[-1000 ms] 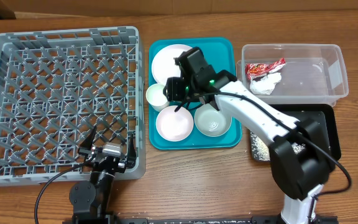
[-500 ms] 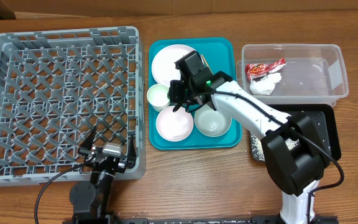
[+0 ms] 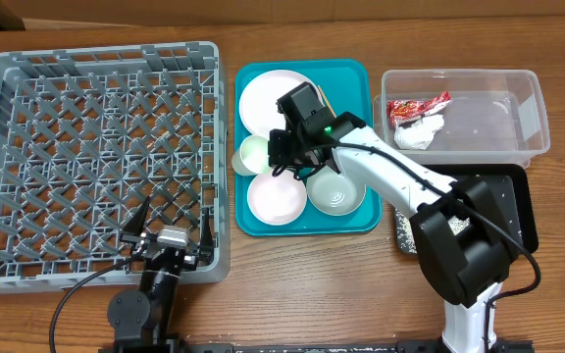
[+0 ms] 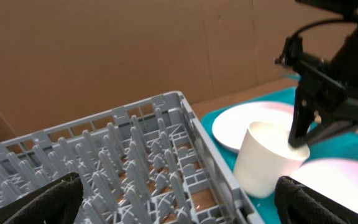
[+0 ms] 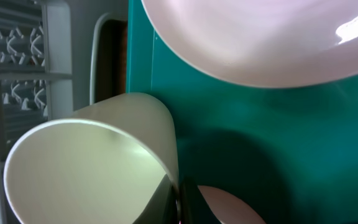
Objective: Sort waste into correct bins and load items into the dishwasher
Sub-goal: 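Grasp the white paper cup with the right gripper, then lift the cup with the right gripper toward the left gripper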
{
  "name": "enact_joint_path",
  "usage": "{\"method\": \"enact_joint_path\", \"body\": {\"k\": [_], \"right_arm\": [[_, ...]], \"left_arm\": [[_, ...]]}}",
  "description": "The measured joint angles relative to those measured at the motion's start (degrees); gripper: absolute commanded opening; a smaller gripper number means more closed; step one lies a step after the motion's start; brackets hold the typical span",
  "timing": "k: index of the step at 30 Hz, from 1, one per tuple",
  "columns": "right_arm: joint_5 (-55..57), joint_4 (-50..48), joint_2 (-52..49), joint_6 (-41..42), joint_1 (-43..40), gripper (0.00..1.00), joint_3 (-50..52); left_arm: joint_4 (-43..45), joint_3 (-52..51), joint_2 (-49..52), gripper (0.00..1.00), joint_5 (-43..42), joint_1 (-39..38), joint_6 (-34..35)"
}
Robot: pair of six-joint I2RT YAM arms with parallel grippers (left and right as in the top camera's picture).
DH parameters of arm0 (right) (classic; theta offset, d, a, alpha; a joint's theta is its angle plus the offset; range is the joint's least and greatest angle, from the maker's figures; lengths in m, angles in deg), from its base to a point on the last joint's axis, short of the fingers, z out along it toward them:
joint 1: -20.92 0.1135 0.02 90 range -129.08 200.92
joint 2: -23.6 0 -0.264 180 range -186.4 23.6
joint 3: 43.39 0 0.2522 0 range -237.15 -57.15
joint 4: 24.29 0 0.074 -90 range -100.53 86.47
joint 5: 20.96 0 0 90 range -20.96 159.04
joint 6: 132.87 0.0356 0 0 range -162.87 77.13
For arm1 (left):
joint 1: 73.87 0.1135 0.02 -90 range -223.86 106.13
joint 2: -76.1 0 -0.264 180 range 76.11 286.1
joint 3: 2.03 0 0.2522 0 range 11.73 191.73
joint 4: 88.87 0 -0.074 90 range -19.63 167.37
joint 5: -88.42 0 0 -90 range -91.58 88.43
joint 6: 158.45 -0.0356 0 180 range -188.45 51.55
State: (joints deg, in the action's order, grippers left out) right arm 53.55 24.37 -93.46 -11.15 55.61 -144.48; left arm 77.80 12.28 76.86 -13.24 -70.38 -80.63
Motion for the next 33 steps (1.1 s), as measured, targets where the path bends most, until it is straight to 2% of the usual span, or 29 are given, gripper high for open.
{"method": "enact_joint_path", "body": {"k": [4, 9, 12, 15, 19, 20, 22, 23, 26, 30, 32, 33], "right_arm": [[-1.7, 5.1, 3.0, -0.1, -1.6, 0.04, -1.0], [-3.9, 10.0, 15.1, -1.3, -5.9, 0.04, -1.5], [-4.3, 11.9, 23.6, -2.1, -8.6, 0.04, -2.9], [-4.7, 13.2, 29.9, -2.6, -9.7, 0.04, -4.1], [-5.3, 15.1, 31.9, -3.1, -9.4, 0.04, -4.3], [-5.3, 15.4, 31.5, -3.1, -9.4, 0.04, -4.3], [-5.3, 15.7, 30.3, -3.2, -9.4, 0.04, -4.2], [-5.3, 15.7, 30.2, -3.3, -9.4, 0.04, -4.1], [-5.3, 15.7, 29.8, -3.3, -9.4, 0.04, -4.0], [-5.3, 15.8, 29.8, -3.2, -9.4, 0.04, -4.0], [-5.3, 15.7, 29.8, -3.2, -9.4, 0.04, -4.0], [-5.4, 15.7, 29.8, -3.3, -9.4, 0.04, -4.0]], "left_arm": [[-2.6, 2.2, 0.0, 1.0, -0.4, 0.0, 7.8], [-8.7, 10.9, 1.8, 1.0, -3.5, 0.0, 18.0], [-9.1, 16.3, 7.3, 1.0, -6.4, 0.0, 21.7], [-7.3, 21.0, 17.7, 1.0, -12.0, 0.0, 24.1], [-4.2, 29.0, 37.4, 1.0, -25.9, 0.0, 25.8], [-3.1, 31.3, 42.1, 1.0, -30.7, 0.0, 26.0], [0.9, 37.6, 53.8, 1.0, -45.6, 0.0, 28.0], [1.3, 38.2, 54.7, 1.0, -47.1, 0.0, 28.3], [3.6, 45.1, 65.1, 1.0, -61.8, -0.5, 37.9], [3.9, 48.6, 73.7, 1.0, -70.8, -1.4, 57.6], [3.6, 48.7, 77.2, 0.47, -72.9, -1.5, 67.3], [3.5, 48.7, 79.2, 0.45, -73.8, -1.5, 71.7]]}}
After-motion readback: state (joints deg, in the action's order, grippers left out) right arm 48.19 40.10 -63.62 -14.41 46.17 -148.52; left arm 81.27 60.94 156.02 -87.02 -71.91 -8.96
